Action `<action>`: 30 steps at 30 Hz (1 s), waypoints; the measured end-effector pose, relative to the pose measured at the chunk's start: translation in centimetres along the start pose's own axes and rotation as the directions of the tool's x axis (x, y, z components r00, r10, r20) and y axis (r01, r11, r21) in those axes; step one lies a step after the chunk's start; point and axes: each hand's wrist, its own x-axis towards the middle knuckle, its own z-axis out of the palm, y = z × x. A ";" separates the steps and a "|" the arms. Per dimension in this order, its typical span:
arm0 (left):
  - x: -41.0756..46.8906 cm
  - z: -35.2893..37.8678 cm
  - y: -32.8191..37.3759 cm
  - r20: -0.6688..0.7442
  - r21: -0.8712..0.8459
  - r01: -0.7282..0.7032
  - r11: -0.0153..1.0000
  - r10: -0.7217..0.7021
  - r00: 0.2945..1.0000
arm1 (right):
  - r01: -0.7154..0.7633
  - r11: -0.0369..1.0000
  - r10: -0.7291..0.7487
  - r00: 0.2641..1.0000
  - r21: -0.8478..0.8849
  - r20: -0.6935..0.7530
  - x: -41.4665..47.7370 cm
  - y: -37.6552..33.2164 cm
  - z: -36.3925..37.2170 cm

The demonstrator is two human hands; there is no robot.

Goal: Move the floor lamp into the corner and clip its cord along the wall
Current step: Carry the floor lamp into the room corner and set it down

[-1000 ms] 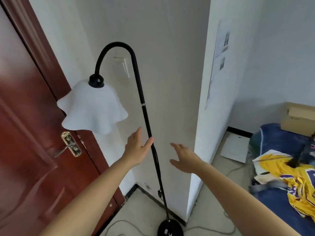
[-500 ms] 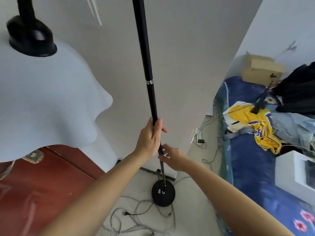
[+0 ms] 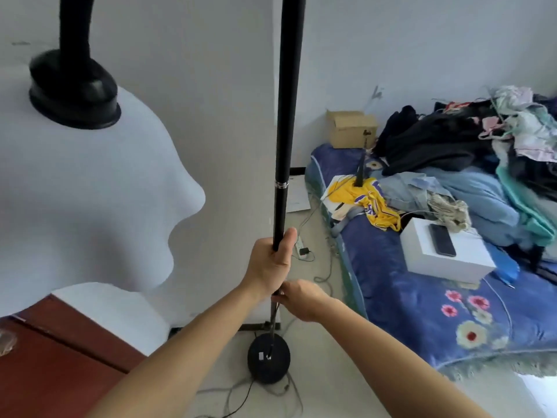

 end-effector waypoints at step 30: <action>-21.5 41.2 16.3 0.666 -0.250 -0.103 0.963 0.248 0.704 | -0.637 0.631 0.776 0.524 0.444 -0.352 -49.3 17.8 -0.8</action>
